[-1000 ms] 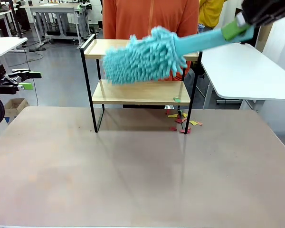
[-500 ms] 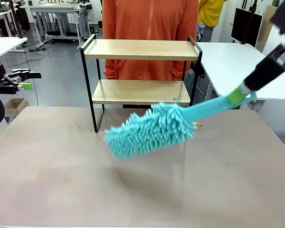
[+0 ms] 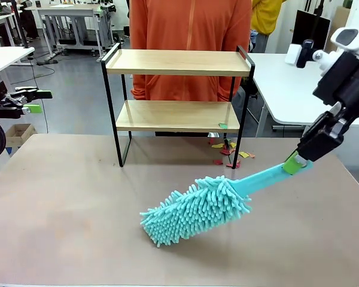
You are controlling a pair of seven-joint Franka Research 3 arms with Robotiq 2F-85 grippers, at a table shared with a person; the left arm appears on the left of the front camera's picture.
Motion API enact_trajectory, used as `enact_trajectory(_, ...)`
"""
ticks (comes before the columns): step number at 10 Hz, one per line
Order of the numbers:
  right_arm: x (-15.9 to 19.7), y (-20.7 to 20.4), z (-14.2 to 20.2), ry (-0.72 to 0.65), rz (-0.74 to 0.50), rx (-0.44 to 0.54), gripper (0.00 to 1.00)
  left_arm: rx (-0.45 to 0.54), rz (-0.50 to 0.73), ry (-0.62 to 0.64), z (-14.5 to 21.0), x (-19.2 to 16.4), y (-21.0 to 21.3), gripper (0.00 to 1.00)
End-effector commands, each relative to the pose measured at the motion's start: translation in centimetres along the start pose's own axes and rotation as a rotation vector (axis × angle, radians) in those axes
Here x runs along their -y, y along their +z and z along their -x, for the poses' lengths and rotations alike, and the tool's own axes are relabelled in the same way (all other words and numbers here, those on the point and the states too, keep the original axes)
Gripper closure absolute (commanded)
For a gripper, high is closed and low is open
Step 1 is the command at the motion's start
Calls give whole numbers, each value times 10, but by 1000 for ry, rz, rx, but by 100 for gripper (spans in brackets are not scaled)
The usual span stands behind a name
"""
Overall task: Clean the shelf.
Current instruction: Clean the specific section of the Shelf indicated by the human with the Duster, then hand the Duster back to the human.
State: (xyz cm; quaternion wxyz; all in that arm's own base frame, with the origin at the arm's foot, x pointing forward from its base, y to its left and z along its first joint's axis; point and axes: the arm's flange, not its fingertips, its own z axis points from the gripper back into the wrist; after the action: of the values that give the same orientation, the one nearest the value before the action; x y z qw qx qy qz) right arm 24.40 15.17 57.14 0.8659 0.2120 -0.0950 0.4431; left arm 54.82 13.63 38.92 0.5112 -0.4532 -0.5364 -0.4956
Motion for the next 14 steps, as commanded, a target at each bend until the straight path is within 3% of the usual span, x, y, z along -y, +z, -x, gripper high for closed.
enact_trajectory(1,-5,-1,-1,27,11,-23,86,8,3,-16,-2,2,0,0)
enact_trajectory(14,-5,-1,-1,27,11,-23,86,8,3,-16,-2,2,0,0)
